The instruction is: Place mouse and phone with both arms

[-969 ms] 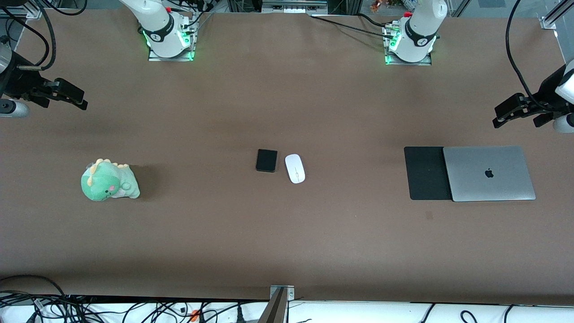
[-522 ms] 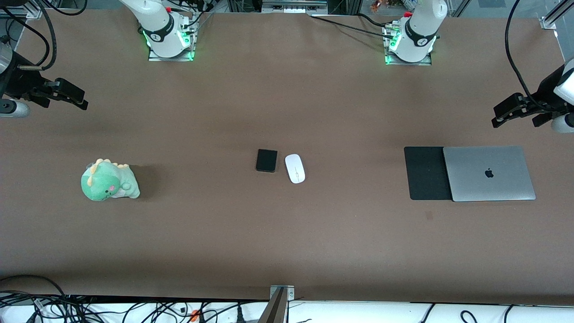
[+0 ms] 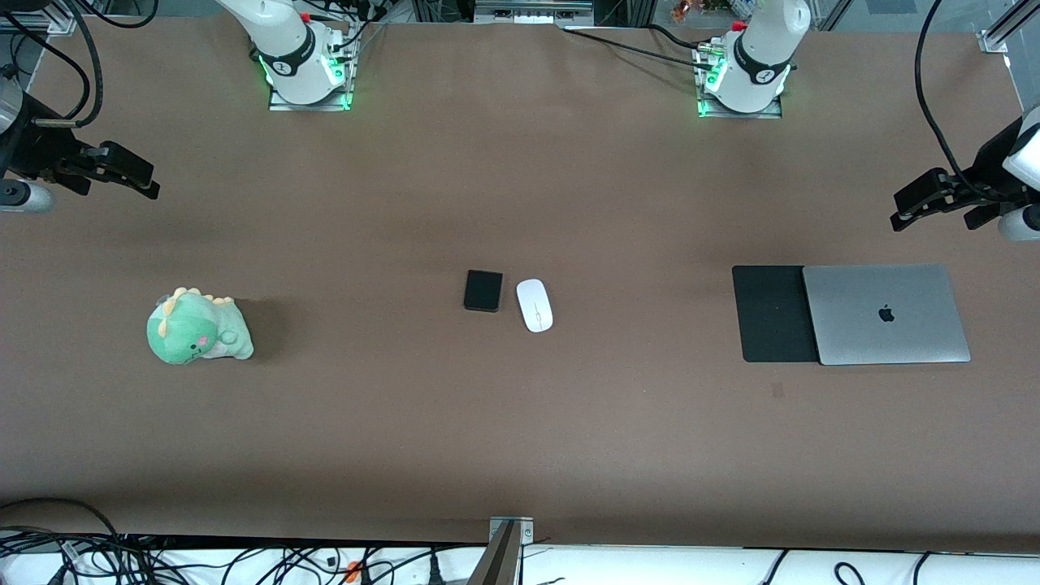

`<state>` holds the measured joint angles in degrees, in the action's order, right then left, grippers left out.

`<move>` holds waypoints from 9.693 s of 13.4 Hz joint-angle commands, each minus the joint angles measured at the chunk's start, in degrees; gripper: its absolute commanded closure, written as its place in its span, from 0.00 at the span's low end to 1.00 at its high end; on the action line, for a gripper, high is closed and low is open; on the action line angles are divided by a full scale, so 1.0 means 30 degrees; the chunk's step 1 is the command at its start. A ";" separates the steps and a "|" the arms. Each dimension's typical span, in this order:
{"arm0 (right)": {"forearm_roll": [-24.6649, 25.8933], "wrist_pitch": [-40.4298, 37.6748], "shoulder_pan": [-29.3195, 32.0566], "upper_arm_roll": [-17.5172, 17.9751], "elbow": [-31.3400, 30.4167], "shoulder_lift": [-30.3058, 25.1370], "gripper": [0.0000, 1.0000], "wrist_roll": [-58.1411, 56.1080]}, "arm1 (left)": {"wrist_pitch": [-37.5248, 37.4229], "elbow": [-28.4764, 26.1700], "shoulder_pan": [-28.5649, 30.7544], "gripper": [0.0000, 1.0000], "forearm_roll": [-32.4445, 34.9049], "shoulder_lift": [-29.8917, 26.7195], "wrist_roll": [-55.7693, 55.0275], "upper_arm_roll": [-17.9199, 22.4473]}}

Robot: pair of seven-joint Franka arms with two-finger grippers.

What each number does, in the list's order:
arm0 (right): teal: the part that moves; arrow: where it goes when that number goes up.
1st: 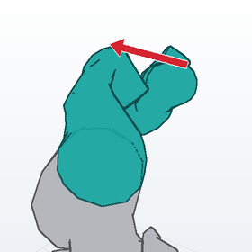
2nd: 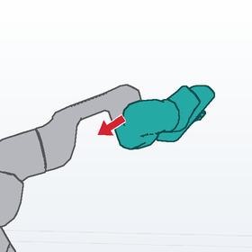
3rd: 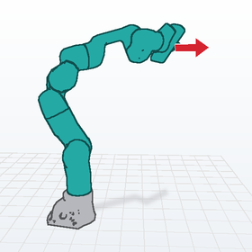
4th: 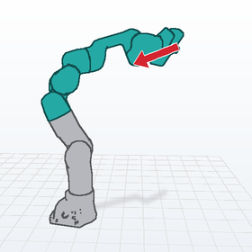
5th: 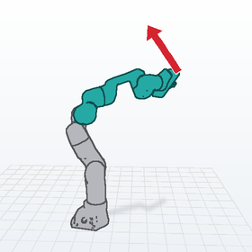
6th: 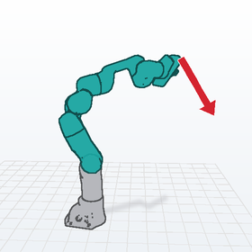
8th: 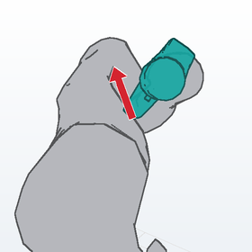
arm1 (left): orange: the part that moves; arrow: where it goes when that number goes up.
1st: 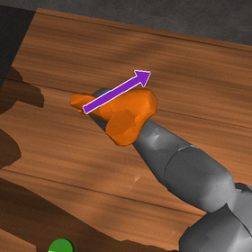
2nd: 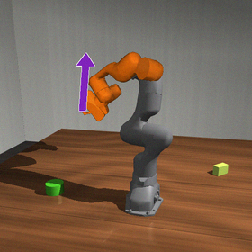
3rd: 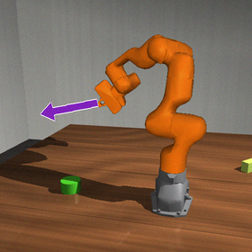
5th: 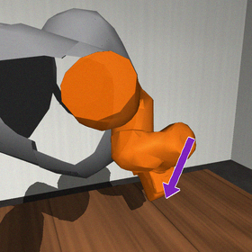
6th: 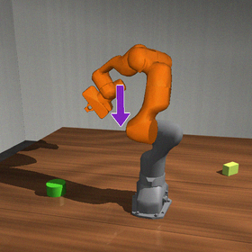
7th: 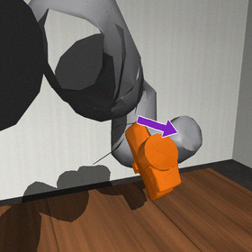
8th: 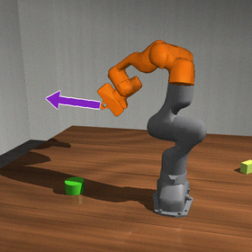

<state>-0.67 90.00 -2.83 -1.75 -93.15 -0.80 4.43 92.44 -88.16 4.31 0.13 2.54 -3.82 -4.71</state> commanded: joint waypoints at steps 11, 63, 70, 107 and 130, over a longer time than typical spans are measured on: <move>-0.0274 -0.0468 -0.0023 -0.0001 0.0465 0.0120 0.00 0.0049 | -0.0402 0.0236 0.0116 0.00 -0.0454 0.0326 -0.0690 -0.0101; -0.0303 -0.0438 0.0035 -0.0060 0.0465 0.0150 0.00 0.0019 | 1.1024 0.5509 -1.3888 0.00 0.2769 1.7464 -2.2253 -0.0804; -0.0303 -0.0438 0.0035 -0.0060 0.0465 0.0150 0.00 0.0019 | 1.0995 0.5450 -1.3683 0.26 0.2798 1.7348 -2.2019 -0.0775; -0.0625 0.8957 -0.9160 -0.0001 0.0289 0.8932 0.00 1.2109 | 1.9666 -1.2861 0.1405 0.34 0.2974 0.7034 -0.1159 -0.1097; 0.2421 1.7341 -1.2942 -0.0089 -0.0030 1.4475 0.00 1.5403 | 0.0657 -0.0385 0.1260 0.00 0.1569 0.1116 -0.0221 -0.1332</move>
<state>5.48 140.32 -40.56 -1.35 -93.10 41.78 51.48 97.50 -92.93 7.86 6.29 5.21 -6.02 -8.45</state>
